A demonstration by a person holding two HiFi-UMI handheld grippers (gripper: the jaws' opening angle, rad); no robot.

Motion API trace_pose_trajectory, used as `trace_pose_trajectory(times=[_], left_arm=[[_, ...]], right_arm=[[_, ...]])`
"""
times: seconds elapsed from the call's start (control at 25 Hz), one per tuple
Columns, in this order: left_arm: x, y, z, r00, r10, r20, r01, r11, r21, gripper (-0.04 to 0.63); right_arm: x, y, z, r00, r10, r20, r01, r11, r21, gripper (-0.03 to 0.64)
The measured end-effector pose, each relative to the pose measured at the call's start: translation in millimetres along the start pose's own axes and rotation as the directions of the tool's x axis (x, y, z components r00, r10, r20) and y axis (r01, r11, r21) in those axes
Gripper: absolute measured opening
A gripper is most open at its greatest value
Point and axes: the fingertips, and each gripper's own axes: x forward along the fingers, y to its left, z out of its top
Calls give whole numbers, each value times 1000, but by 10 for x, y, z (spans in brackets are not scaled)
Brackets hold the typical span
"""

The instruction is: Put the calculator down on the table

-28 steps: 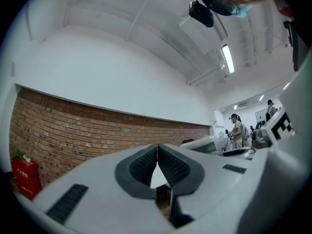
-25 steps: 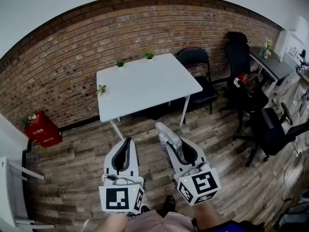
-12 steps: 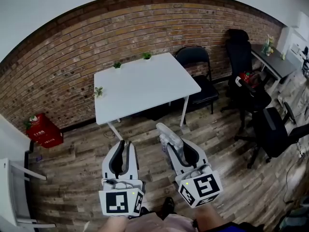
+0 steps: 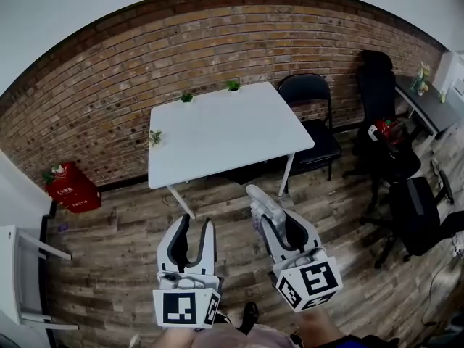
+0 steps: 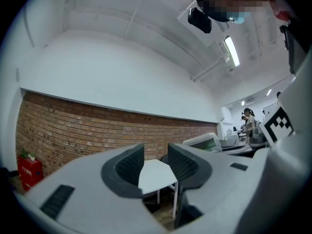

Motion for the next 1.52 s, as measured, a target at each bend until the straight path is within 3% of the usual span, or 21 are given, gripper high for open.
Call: trace_pose_trajectory(times=[0.48, 0.8, 1.04, 1.52], left_arm=[[876, 762, -363, 999, 17, -31, -18, 999, -36, 147], [1659, 1382, -346, 1000, -9, -16, 8, 999, -33, 141], [2088, 1729, -298, 1000, -19, 7, 20, 1000, -13, 31], [2675, 1823, -398, 999, -44, 6, 44, 999, -17, 25]], right_arm=[[1166, -127, -148, 999, -2, -55, 1, 1000, -9, 130], [2084, -237, -21, 998, -42, -54, 41, 999, -15, 130], [2596, -300, 115, 997, -72, -26, 71, 997, -24, 130], [3055, -602, 201, 996, -93, -5, 93, 995, -22, 130]])
